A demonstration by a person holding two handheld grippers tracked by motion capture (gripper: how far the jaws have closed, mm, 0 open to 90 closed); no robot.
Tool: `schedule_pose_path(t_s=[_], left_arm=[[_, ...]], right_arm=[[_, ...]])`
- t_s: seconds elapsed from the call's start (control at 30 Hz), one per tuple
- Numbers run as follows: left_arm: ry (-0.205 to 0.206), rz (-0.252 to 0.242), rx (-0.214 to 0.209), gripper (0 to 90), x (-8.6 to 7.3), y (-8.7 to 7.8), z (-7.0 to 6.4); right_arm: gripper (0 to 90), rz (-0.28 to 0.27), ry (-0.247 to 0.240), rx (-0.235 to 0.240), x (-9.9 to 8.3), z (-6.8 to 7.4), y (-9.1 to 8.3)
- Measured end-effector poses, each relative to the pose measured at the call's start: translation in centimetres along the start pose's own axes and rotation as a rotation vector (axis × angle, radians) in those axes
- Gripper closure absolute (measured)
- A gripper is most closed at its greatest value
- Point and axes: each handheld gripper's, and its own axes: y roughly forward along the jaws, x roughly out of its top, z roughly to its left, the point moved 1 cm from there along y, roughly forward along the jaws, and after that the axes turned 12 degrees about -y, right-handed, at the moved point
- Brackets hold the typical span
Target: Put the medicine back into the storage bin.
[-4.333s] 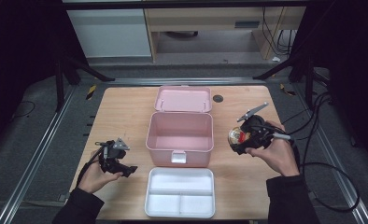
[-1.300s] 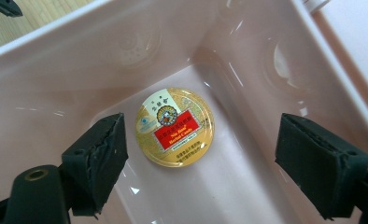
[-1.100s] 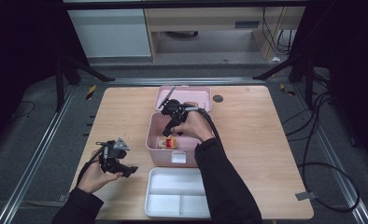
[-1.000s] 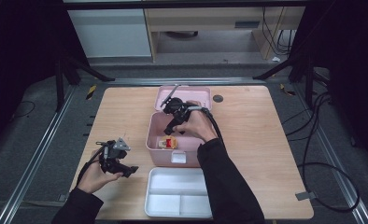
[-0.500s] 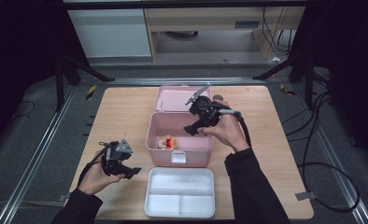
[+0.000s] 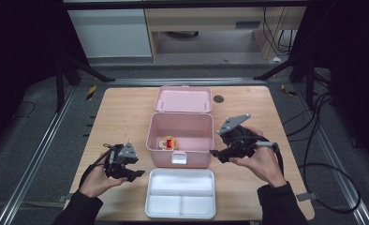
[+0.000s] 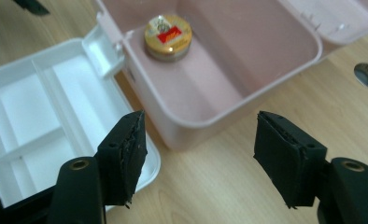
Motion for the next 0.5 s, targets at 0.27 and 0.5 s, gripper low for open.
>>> schedule_pose_path(t_s=[0.27,0.5], left_arm=[[0.089,0.040,-0.046,46.3,0.0,0.6,-1.6],[0.167,0.093,-0.083,46.9,0.2,1.2,-3.2]], right_arm=[[36.6,0.027,-0.029,0.051,-3.4,2.7,1.6],[40.9,0.085,-0.120,0.092,-4.1,4.6,3.5]])
